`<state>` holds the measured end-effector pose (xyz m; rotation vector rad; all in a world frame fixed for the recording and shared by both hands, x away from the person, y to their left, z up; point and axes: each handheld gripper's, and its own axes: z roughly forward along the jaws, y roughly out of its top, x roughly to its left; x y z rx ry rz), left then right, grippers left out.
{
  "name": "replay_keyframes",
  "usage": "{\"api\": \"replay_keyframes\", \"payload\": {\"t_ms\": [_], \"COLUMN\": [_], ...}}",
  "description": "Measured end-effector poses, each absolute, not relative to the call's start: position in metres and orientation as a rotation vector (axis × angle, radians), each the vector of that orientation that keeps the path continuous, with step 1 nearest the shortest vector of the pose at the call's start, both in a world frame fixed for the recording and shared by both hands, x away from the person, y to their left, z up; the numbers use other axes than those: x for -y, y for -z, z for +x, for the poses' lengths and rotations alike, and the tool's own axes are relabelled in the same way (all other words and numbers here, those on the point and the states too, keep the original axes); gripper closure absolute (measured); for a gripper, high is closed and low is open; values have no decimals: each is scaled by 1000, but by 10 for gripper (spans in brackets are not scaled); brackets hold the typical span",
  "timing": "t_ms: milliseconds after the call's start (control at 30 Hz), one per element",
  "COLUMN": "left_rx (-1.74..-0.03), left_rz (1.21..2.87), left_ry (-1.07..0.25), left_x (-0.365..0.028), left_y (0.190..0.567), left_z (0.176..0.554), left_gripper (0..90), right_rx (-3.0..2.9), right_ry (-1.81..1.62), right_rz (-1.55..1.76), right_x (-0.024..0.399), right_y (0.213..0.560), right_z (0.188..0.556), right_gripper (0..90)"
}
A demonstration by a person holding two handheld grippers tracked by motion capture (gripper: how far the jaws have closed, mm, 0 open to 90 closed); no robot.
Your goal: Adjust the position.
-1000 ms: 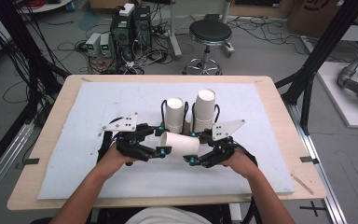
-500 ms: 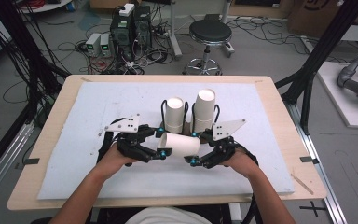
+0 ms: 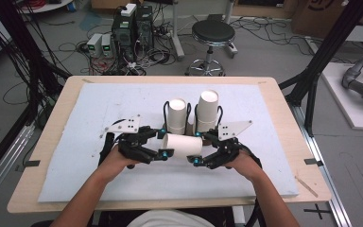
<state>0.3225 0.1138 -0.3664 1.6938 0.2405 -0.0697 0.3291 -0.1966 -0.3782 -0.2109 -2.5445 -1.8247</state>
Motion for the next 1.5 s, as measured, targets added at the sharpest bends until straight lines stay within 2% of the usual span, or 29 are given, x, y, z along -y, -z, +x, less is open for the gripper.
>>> {"api": "replay_keyframes", "payload": {"t_ms": [100, 200, 433, 533, 600, 767, 933, 1300, 1367, 1433, 1500], "left_rx": [-253, -283, -269, -234, -230, -238, -237, -247, -259, -270, -270], "left_rz": [1694, 1700, 1714, 1725, 1720, 1699, 1673, 1687, 1692, 1702, 1705], "left_ry": [49, 25, 40, 55, 68, 60, 66, 80, 68, 61, 60], "left_x": [-113, -113, -113, -111, -111, -114, -116, -114, -112, -111, -110], "left_y": [366, 365, 366, 368, 368, 366, 365, 368, 369, 369, 369], "left_z": [322, 322, 322, 321, 322, 323, 323, 323, 323, 322, 323], "left_gripper": [348, 257, 260, 352, 357, 354, 354, 358, 337, 274, 265], "right_rx": [2541, 2547, 2578, 2576, 2569, 2535, 2514, 2525, 2523, 2524, 2530], "right_ry": [1830, 1827, 1777, 1779, 1769, 1827, 1828, 1842, 1848, 1843, 1840], "right_rz": [-196, -196, -173, -173, -186, -247, -288, -224, -218, -212, -204], "right_x": [199, 200, 197, 196, 197, 196, 195, 199, 200, 200, 200], "right_y": [377, 377, 378, 379, 378, 377, 379, 377, 377, 377, 377], "right_z": [329, 329, 328, 328, 328, 328, 328, 327, 328, 328, 328], "right_gripper": [353, 363, 372, 368, 348, 223, 211, 348, 358, 370, 377]}}
